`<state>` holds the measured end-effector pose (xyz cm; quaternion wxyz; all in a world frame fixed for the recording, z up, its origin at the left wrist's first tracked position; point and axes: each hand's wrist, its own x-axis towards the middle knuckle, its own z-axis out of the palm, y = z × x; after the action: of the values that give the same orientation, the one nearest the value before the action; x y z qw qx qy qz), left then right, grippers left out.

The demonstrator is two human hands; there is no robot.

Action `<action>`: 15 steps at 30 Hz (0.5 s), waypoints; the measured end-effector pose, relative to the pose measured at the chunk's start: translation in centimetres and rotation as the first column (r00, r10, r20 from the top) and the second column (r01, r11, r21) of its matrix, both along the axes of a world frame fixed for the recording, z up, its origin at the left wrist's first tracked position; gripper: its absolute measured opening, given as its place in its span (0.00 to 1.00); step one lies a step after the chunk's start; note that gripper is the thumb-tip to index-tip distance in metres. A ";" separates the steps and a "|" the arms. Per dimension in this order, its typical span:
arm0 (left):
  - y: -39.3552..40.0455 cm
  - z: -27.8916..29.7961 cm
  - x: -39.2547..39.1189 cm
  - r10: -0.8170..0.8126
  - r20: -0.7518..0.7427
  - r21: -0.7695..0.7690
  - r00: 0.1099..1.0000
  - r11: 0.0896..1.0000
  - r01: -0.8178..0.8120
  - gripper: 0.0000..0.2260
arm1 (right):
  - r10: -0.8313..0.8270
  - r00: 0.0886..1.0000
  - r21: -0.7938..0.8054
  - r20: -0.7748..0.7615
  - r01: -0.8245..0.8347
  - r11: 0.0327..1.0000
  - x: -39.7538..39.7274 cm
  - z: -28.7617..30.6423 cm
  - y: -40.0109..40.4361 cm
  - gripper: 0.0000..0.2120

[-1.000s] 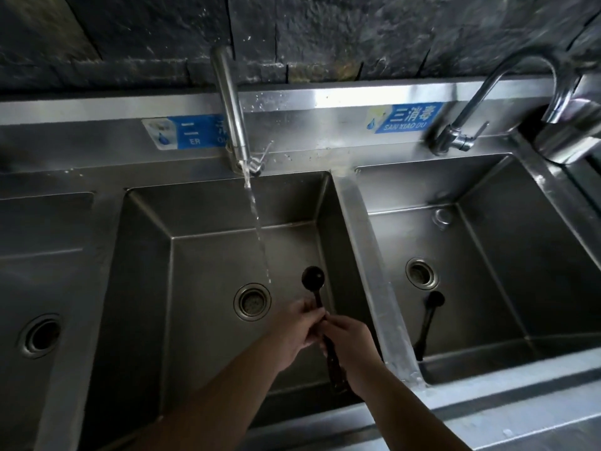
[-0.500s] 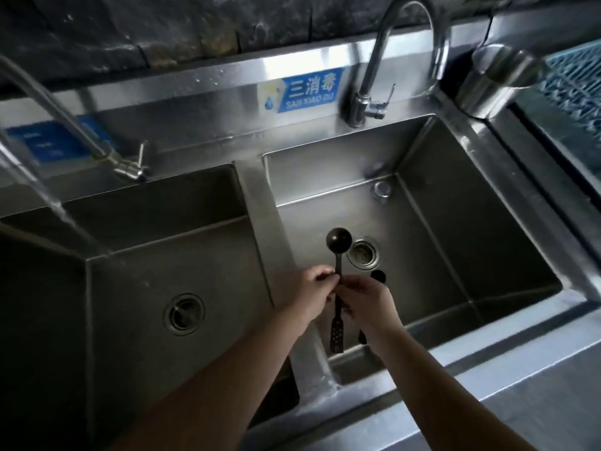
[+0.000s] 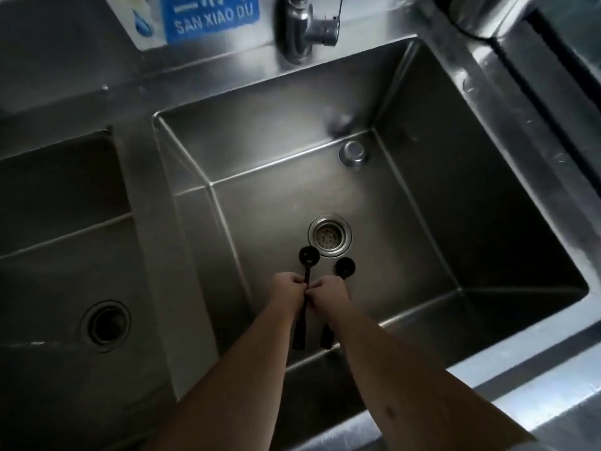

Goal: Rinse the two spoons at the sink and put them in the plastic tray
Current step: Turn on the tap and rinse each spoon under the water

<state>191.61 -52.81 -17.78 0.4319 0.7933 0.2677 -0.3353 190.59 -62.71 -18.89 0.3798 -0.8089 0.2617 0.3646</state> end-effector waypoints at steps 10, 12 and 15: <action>-0.1 -5.3 -0.2 0.054 -0.042 0.157 0.998 0.986 -0.046 0.09 | -0.093 0.993 -0.131 -0.069 0.084 0.988 0.6 -5.1 1.3 0.12; 0.0 -5.4 -0.2 0.078 -0.060 0.144 0.995 0.987 -0.069 0.09 | -0.070 0.994 -0.121 -0.088 0.059 0.991 0.6 -4.9 1.2 0.12; 0.0 -4.0 0.0 0.080 -0.074 0.117 0.994 0.991 -0.071 0.13 | 0.016 0.994 -0.122 -0.108 -0.029 0.992 0.8 -2.9 0.7 0.13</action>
<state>191.59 -52.80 -21.83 0.3872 0.7923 0.3331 -0.3337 191.42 -61.96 -21.84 0.3103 -0.8132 0.2945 0.3946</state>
